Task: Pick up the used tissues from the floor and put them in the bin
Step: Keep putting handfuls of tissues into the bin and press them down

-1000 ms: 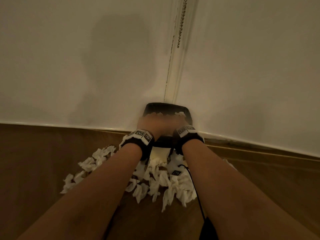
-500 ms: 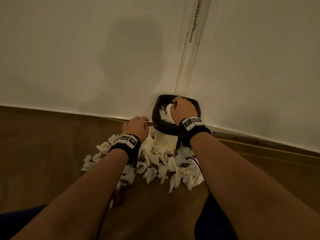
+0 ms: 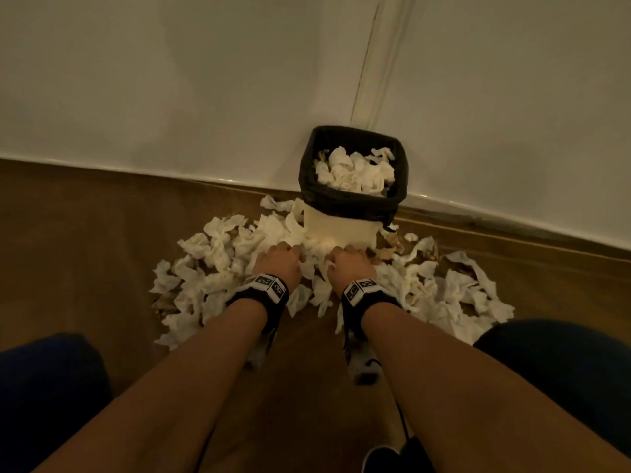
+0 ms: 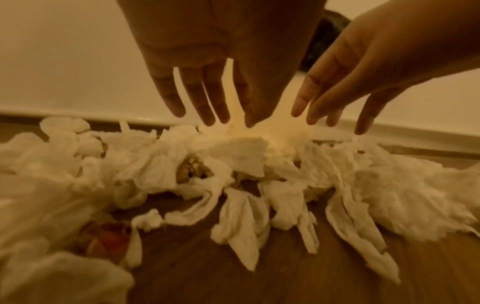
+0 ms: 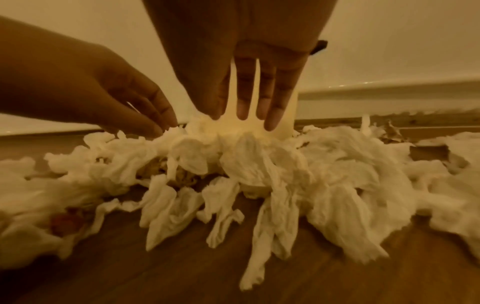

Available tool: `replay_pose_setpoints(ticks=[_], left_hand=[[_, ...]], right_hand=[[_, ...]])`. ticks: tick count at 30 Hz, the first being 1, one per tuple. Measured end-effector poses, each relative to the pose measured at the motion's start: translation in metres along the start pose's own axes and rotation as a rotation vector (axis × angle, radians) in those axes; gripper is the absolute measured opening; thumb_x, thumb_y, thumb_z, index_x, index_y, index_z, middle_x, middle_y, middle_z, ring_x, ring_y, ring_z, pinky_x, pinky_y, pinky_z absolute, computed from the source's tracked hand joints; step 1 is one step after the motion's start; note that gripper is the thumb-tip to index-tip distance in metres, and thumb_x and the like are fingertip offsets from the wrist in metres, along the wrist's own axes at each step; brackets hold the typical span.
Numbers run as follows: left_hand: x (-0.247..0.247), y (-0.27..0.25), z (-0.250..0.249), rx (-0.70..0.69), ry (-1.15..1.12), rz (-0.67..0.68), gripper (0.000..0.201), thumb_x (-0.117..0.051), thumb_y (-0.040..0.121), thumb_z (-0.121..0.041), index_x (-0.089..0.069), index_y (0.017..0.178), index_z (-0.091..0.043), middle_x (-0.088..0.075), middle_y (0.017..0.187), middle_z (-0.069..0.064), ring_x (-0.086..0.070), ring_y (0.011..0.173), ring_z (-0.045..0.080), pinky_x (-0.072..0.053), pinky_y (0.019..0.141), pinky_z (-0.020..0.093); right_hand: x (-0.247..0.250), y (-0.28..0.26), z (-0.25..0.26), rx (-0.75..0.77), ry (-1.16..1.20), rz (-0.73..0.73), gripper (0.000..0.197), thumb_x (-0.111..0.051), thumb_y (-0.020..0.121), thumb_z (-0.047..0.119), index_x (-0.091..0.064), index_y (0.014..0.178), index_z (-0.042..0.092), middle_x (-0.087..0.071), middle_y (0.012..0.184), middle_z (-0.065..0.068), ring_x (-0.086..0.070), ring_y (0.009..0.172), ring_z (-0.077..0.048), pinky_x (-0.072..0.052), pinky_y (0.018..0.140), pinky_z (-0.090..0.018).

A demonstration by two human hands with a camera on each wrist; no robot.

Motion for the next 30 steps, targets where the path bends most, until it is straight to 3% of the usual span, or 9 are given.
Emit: replay_pose_setpoints(ticks=[2, 5, 9, 13, 17, 20, 23, 26, 30], left_hand=[[-0.014, 0.001, -0.004, 0.019, -0.013, -0.003, 0.028, -0.048, 0.089, -0.022, -0.053, 0.116, -0.026, -0.043, 0.131, 0.007, -0.042, 0.119, 0.029, -0.036, 0.098, 0.042], [-0.027, 0.005, -0.009, 0.039, -0.083, -0.008, 0.023, -0.052, 0.088, -0.022, -0.058, 0.109, -0.029, -0.034, 0.138, 0.007, -0.035, 0.125, 0.031, -0.031, 0.101, 0.042], [-0.045, 0.019, -0.010, 0.104, -0.136, 0.045, 0.052, -0.057, 0.085, -0.031, -0.044, 0.134, -0.018, -0.032, 0.145, 0.008, -0.026, 0.134, 0.028, -0.022, 0.110, 0.040], [-0.062, 0.023, -0.013, -0.035, 0.084, 0.180, 0.036, -0.047, 0.093, -0.029, -0.052, 0.129, -0.029, -0.026, 0.149, 0.005, -0.016, 0.140, 0.028, -0.013, 0.115, 0.045], [-0.059, 0.023, -0.014, -0.116, 0.090, 0.232, 0.048, -0.047, 0.092, -0.009, -0.040, 0.139, -0.016, -0.028, 0.148, 0.009, -0.028, 0.135, 0.031, -0.031, 0.109, 0.043], [-0.048, 0.024, -0.015, -0.067, -0.002, 0.163, 0.042, -0.046, 0.093, -0.006, -0.045, 0.134, -0.010, -0.034, 0.142, 0.013, -0.039, 0.128, 0.032, -0.036, 0.106, 0.038], [-0.031, 0.020, -0.010, 0.000, -0.090, 0.104, 0.035, -0.054, 0.090, -0.008, -0.051, 0.125, -0.011, -0.041, 0.132, 0.013, -0.049, 0.116, 0.031, -0.042, 0.097, 0.035], [-0.018, 0.013, -0.006, 0.018, -0.160, 0.041, 0.034, -0.059, 0.085, -0.007, -0.050, 0.118, -0.012, -0.047, 0.122, 0.013, -0.051, 0.110, 0.030, -0.042, 0.089, 0.035], [-0.017, 0.005, 0.002, 0.077, -0.085, 0.063, 0.045, -0.050, 0.092, -0.009, -0.037, 0.134, -0.011, -0.052, 0.125, 0.018, -0.052, 0.114, 0.031, -0.043, 0.092, 0.037]], right_hand=[[-0.016, 0.005, -0.011, -0.010, -0.031, 0.065, 0.040, -0.044, 0.095, 0.017, -0.040, 0.135, 0.014, -0.036, 0.138, -0.012, -0.029, 0.131, -0.036, -0.035, 0.104, -0.044], [-0.033, 0.011, -0.018, -0.001, -0.072, 0.112, 0.049, -0.040, 0.096, 0.023, -0.028, 0.143, 0.021, -0.023, 0.148, -0.012, -0.019, 0.135, -0.038, -0.034, 0.107, -0.048], [-0.049, 0.016, -0.023, -0.082, -0.060, 0.200, 0.054, -0.047, 0.092, 0.036, -0.025, 0.142, 0.038, -0.001, 0.153, -0.005, -0.005, 0.138, -0.043, -0.034, 0.103, -0.055], [-0.067, 0.016, -0.032, -0.081, -0.159, 0.376, 0.058, -0.046, 0.094, 0.032, -0.022, 0.147, 0.032, 0.017, 0.156, -0.008, 0.009, 0.140, -0.048, -0.016, 0.111, -0.063], [-0.068, 0.013, -0.037, -0.123, 0.094, 0.312, 0.053, -0.050, 0.094, 0.019, -0.032, 0.144, 0.014, -0.018, 0.154, -0.014, -0.023, 0.139, -0.037, -0.025, 0.111, -0.046], [-0.050, 0.010, -0.033, -0.124, 0.138, 0.238, 0.040, -0.049, 0.094, 0.013, -0.045, 0.133, 0.003, -0.041, 0.140, -0.019, -0.043, 0.127, -0.035, -0.038, 0.102, -0.039], [-0.030, 0.007, -0.031, -0.113, 0.135, 0.212, 0.032, -0.036, 0.100, 0.010, -0.052, 0.124, -0.002, -0.050, 0.133, -0.019, -0.050, 0.121, -0.031, -0.041, 0.097, -0.033], [-0.016, 0.001, -0.035, -0.139, 0.126, 0.165, 0.029, -0.037, 0.099, 0.009, -0.057, 0.118, 0.000, -0.055, 0.127, -0.017, -0.053, 0.117, -0.029, -0.044, 0.092, -0.031], [-0.009, -0.005, -0.044, -0.224, 0.204, 0.084, 0.027, -0.051, 0.094, 0.014, -0.063, 0.115, 0.005, -0.059, 0.124, -0.013, -0.055, 0.115, -0.027, -0.044, 0.096, -0.032]])
Point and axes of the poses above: each hand's wrist, its own y-axis towards the middle knuckle, its own x-axis out of the back of the hand, z = x × y, the point moved 3 cm from there along y, towards the middle knuckle
